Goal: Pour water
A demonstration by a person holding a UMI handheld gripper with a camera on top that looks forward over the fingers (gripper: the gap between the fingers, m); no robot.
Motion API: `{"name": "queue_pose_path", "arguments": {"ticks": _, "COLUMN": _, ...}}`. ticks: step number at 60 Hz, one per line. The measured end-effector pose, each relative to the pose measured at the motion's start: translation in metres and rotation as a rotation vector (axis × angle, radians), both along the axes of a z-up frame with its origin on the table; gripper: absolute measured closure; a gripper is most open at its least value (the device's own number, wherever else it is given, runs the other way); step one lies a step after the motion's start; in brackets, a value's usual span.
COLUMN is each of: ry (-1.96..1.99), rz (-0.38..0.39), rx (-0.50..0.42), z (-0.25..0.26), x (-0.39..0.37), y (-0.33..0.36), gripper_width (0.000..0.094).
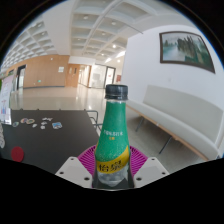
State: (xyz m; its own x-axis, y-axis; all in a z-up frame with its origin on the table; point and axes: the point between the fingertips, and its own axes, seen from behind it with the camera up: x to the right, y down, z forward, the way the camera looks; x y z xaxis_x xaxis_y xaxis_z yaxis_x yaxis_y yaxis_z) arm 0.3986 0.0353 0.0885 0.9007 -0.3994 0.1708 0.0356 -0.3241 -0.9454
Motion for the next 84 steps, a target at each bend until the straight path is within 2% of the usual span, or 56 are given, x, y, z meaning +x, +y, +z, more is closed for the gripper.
{"name": "queue_pose_path", "arguments": {"ticks": 7, "ry": -0.155, "rz": -0.047, "rx": -0.001, "z": 0.051, "x": -0.001, "y": -0.005, "gripper_width": 0.0524}}
{"name": "queue_pose_path", "arguments": {"ticks": 17, "ry": -0.558, "rz": -0.095, "rx": 0.043, "z": 0.180, "x": -0.039, "y": 0.007, "gripper_width": 0.0525}}
{"name": "queue_pose_path", "arguments": {"ticks": 23, "ry": -0.876, "rz": -0.068, "rx": 0.072, "z": 0.258, "x": -0.096, "y": 0.022, "gripper_width": 0.0524}}
{"name": "queue_pose_path", "arguments": {"ticks": 31, "ry": -1.304, "rz": 0.015, "rx": 0.093, "z": 0.317, "x": -0.202, "y": 0.049, "gripper_width": 0.0525}}
{"name": "queue_pose_path", "arguments": {"ticks": 37, "ry": -1.594, "rz": 0.114, "rx": 0.112, "z": 0.320, "x": -0.287, "y": 0.067, "gripper_width": 0.0525}}
{"name": "queue_pose_path", "arguments": {"ticks": 42, "ry": -1.837, "rz": 0.212, "rx": 0.126, "z": 0.302, "x": -0.359, "y": 0.075, "gripper_width": 0.0524}}
{"name": "queue_pose_path", "arguments": {"ticks": 50, "ry": -2.188, "rz": 0.381, "rx": 0.084, "z": 0.223, "x": -0.439, "y": 0.097, "gripper_width": 0.0524}}
{"name": "queue_pose_path", "arguments": {"ticks": 58, "ry": -2.409, "rz": 0.492, "rx": 0.000, "z": 0.151, "x": -0.478, "y": 0.105, "gripper_width": 0.0526}}
{"name": "queue_pose_path", "arguments": {"ticks": 63, "ry": -2.400, "rz": 0.505, "rx": -0.024, "z": 0.139, "x": -0.480, "y": 0.109, "gripper_width": 0.0525}}
{"name": "queue_pose_path", "arguments": {"ticks": 67, "ry": -2.341, "rz": 0.503, "rx": -0.008, "z": 0.146, "x": -0.483, "y": 0.109, "gripper_width": 0.0525}}
{"name": "queue_pose_path", "arguments": {"ticks": 74, "ry": -2.093, "rz": 0.491, "rx": 0.144, "z": 0.197, "x": -0.488, "y": 0.099, "gripper_width": 0.0524}}
{"name": "queue_pose_path", "arguments": {"ticks": 79, "ry": -1.760, "rz": 0.506, "rx": 0.211, "z": 0.242, "x": -0.474, "y": 0.090, "gripper_width": 0.0526}}
{"name": "queue_pose_path", "arguments": {"ticks": 84, "ry": -1.350, "rz": 0.471, "rx": 0.280, "z": 0.281, "x": -0.449, "y": 0.078, "gripper_width": 0.0524}}
